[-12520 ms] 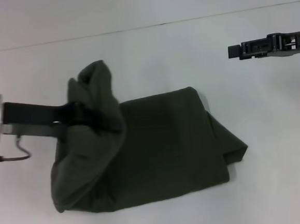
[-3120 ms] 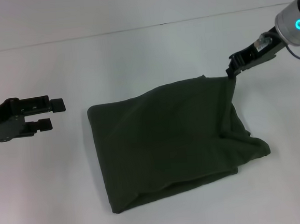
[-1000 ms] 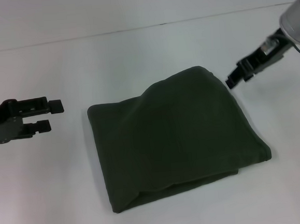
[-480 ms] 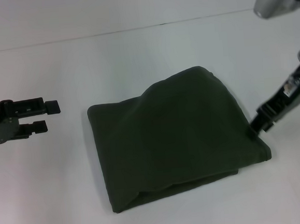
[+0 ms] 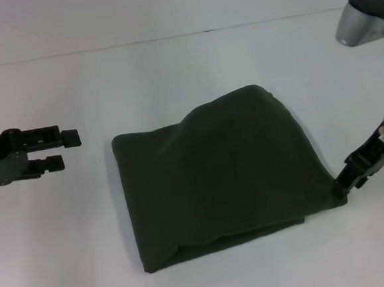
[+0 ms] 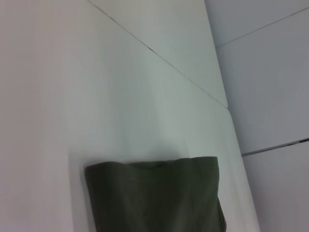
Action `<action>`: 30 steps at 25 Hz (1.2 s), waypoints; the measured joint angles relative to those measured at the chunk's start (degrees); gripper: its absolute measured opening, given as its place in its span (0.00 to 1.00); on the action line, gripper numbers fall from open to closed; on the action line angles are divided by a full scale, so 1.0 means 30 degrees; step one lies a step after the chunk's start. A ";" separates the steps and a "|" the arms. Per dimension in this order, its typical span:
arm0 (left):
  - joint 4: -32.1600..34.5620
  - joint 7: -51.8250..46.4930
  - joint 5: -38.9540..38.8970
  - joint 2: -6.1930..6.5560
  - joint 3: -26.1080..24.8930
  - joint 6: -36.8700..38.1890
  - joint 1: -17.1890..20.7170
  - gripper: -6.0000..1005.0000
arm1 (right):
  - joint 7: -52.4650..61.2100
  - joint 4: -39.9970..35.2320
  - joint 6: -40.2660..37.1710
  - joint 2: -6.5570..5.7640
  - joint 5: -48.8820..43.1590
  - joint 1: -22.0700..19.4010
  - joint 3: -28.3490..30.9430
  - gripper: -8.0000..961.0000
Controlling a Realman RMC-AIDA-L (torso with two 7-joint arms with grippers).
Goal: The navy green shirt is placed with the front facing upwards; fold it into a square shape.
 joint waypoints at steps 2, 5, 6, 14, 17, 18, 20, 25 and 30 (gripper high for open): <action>-0.0001 0.0004 -0.0001 -0.0008 -0.0032 0.0088 0.0017 0.81 | -0.0074 0.0351 0.0557 0.0205 0.0058 -0.0078 -0.0021 0.50; 0.0000 0.0008 0.0000 -0.0007 -0.0038 0.0182 0.0018 0.81 | -0.0235 0.1045 0.1218 0.0437 0.0067 -0.0122 -0.0048 0.50; 0.0000 0.0010 0.0001 0.0015 -0.0042 0.0194 0.0017 0.81 | -0.0278 0.1289 0.1447 0.0486 0.0070 -0.0121 -0.0023 0.50; 0.0000 0.0014 0.0004 0.0060 -0.0049 0.0193 -0.0095 0.81 | -0.0297 0.1862 0.1775 0.0490 0.0083 -0.0139 0.0111 0.49; 0.0000 0.0035 0.0020 0.0037 -0.0006 0.0173 -0.0119 0.81 | -0.0235 0.1724 0.1550 0.0365 0.0083 -0.0093 0.0246 0.49; -0.0001 0.0041 0.0029 0.0027 0.0007 0.0161 -0.0119 0.81 | -0.0235 0.1651 0.1483 0.0348 0.0084 -0.0070 0.0264 0.49; -0.0001 0.0044 0.0041 0.0011 -0.0001 0.0151 -0.0103 0.81 | -0.0259 0.1554 0.1327 0.0342 0.0083 -0.0019 0.0250 0.42; -0.0001 0.0045 0.0034 0.0013 -0.0043 0.0159 -0.0021 0.81 | -0.0300 0.1540 0.1008 0.0333 -0.0034 0.0180 0.0155 0.22; 0.0000 0.0062 0.0041 0.0016 -0.0050 0.0147 -0.0002 0.81 | -0.0312 0.1540 0.0579 0.0315 -0.0126 0.0215 -0.0289 0.05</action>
